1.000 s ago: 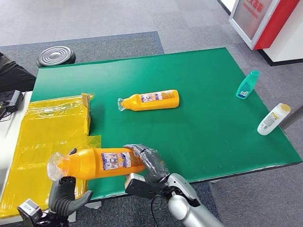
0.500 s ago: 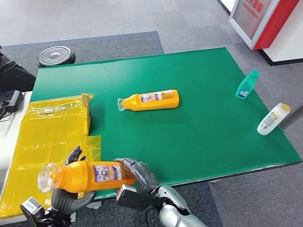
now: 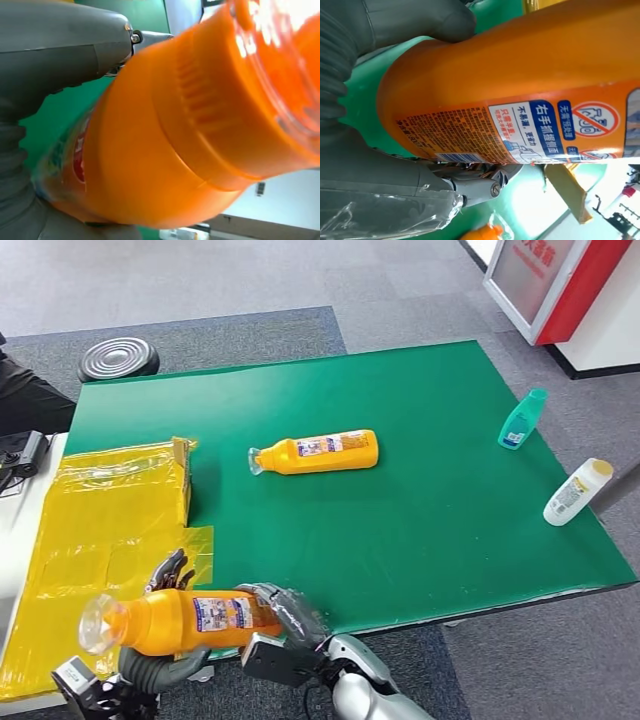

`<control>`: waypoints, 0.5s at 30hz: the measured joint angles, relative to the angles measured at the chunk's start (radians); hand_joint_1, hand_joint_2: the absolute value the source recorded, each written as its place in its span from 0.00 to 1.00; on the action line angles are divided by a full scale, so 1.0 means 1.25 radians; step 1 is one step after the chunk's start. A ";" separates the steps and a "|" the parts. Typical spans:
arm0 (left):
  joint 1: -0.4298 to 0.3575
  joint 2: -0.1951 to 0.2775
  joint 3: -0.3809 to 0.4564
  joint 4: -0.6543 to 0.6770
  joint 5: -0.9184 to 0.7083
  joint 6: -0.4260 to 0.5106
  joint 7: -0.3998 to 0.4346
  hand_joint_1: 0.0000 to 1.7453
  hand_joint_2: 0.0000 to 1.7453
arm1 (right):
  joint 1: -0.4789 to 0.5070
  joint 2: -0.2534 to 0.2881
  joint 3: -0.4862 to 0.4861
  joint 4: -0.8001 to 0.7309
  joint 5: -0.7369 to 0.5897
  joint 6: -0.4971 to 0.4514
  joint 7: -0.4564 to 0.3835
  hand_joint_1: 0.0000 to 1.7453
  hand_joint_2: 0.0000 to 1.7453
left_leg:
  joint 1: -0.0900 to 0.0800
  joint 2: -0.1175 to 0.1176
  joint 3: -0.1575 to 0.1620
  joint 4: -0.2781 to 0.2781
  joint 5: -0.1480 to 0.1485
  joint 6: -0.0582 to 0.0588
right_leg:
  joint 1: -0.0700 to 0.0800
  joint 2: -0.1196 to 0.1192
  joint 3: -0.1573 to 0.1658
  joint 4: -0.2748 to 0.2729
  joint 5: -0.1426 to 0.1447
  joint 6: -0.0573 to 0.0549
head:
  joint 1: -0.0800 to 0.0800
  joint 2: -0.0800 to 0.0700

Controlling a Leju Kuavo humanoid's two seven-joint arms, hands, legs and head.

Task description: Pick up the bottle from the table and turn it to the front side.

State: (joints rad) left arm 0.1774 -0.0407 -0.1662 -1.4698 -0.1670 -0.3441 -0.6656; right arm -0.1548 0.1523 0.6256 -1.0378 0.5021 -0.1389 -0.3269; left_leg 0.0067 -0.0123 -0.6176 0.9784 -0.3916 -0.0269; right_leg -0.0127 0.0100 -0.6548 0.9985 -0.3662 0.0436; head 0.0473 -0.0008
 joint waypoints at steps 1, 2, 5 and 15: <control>-0.002 0.001 -0.006 0.000 0.001 -0.001 0.000 0.00 1.00 | -0.002 0.002 0.000 0.007 -0.003 0.000 -0.001 1.00 1.00 | 0.000 0.000 0.000 0.000 0.000 0.000 | 0.000 0.000 0.000 0.000 0.000 0.000 | 0.000 0.000; -0.003 0.002 -0.011 0.000 0.002 -0.001 0.000 0.00 1.00 | -0.004 0.003 0.000 0.014 -0.005 -0.001 -0.001 1.00 1.00 | 0.000 0.000 0.000 0.000 0.000 0.000 | 0.000 0.000 0.000 0.000 0.000 0.000 | 0.000 0.000; -0.005 0.005 -0.024 0.000 0.005 -0.002 0.000 0.00 1.00 | -0.007 0.007 0.000 0.030 -0.009 -0.001 -0.005 1.00 1.00 | 0.000 0.000 0.000 0.000 0.000 0.000 | 0.000 0.000 0.000 0.000 0.000 0.000 | 0.000 0.000; -0.007 0.013 -0.048 -0.001 0.033 -0.001 0.000 0.87 1.00 | -0.014 0.017 -0.002 0.065 -0.025 0.001 -0.013 1.00 1.00 | 0.000 0.000 0.000 0.000 0.000 0.000 | 0.000 0.000 0.000 0.000 0.000 0.000 | 0.000 0.000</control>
State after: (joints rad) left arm 0.1684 -0.0246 -0.2268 -1.4708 -0.1251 -0.3449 -0.6658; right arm -0.1723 0.1733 0.6226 -0.9568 0.4709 -0.1378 -0.3427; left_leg 0.0068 -0.0123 -0.6175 0.9784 -0.3916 -0.0270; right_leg -0.0126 0.0100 -0.6549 0.9985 -0.3663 0.0436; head 0.0475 -0.0008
